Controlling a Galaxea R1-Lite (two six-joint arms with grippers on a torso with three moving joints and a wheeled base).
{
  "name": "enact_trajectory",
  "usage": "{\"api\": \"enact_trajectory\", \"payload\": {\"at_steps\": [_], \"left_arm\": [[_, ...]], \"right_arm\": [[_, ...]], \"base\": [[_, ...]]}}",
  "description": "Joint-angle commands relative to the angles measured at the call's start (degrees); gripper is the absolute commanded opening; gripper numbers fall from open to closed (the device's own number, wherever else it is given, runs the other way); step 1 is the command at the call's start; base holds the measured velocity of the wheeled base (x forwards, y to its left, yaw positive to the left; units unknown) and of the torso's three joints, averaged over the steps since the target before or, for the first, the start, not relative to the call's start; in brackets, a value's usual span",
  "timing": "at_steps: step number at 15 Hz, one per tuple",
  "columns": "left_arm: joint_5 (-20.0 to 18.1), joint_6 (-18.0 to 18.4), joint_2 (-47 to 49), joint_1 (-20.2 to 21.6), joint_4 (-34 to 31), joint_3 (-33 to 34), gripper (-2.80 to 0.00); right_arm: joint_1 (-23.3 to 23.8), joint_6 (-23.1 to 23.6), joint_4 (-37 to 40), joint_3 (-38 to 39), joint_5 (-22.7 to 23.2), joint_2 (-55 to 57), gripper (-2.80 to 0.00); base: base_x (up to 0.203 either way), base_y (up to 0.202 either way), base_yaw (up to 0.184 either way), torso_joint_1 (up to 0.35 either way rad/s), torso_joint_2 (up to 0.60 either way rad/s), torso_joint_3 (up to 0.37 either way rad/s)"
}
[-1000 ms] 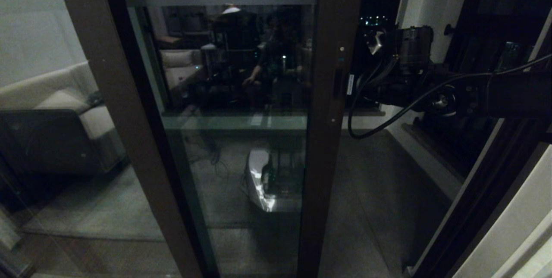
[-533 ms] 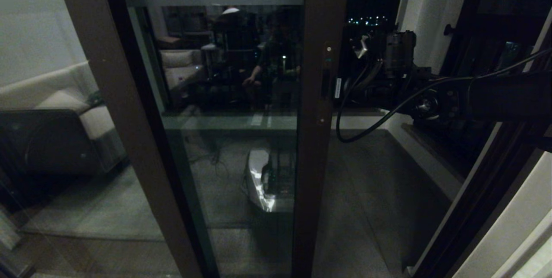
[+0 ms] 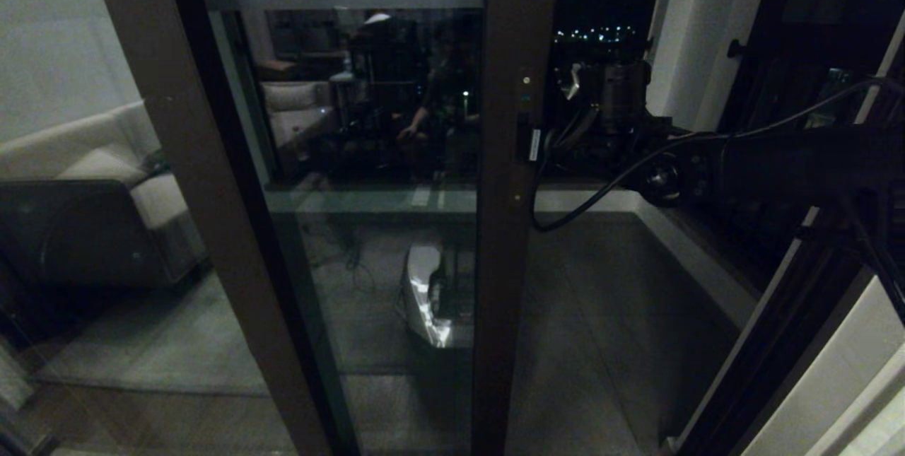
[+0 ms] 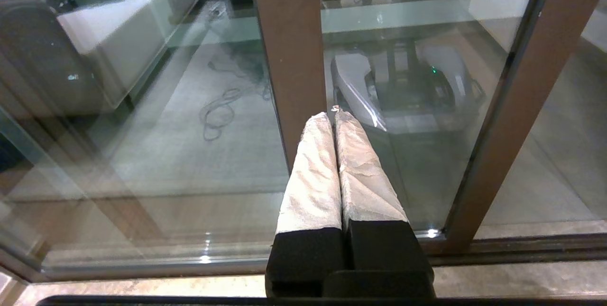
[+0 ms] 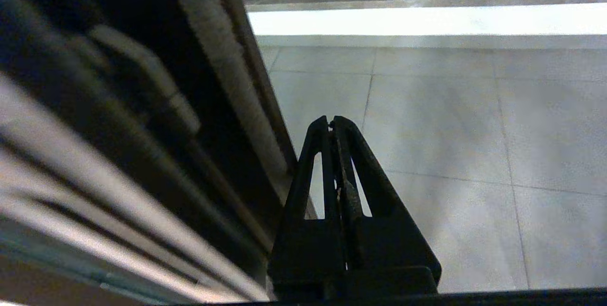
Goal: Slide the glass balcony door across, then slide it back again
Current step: Open the slid door
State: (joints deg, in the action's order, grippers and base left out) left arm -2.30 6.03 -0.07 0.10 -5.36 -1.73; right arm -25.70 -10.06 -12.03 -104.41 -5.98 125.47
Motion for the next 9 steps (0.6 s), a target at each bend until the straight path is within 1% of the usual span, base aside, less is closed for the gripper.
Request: {"api": "enact_trajectory", "payload": {"at_steps": [1,9], "left_arm": [[0.01,0.03,0.0,-0.01,0.0,0.06,-2.8],[0.01,0.03,-0.01,-0.01,-0.03,0.0,-2.8]], "right_arm": [[-1.0,-0.05,-0.1,-1.47,-0.52,2.21,-2.8],[-3.37,0.04,-0.09,-2.7,-0.74,3.71,-2.8]], "base": [[0.0,0.0,0.0,0.0,0.0,0.0],[0.0,0.0,0.0,0.0,0.0,0.0]]}}
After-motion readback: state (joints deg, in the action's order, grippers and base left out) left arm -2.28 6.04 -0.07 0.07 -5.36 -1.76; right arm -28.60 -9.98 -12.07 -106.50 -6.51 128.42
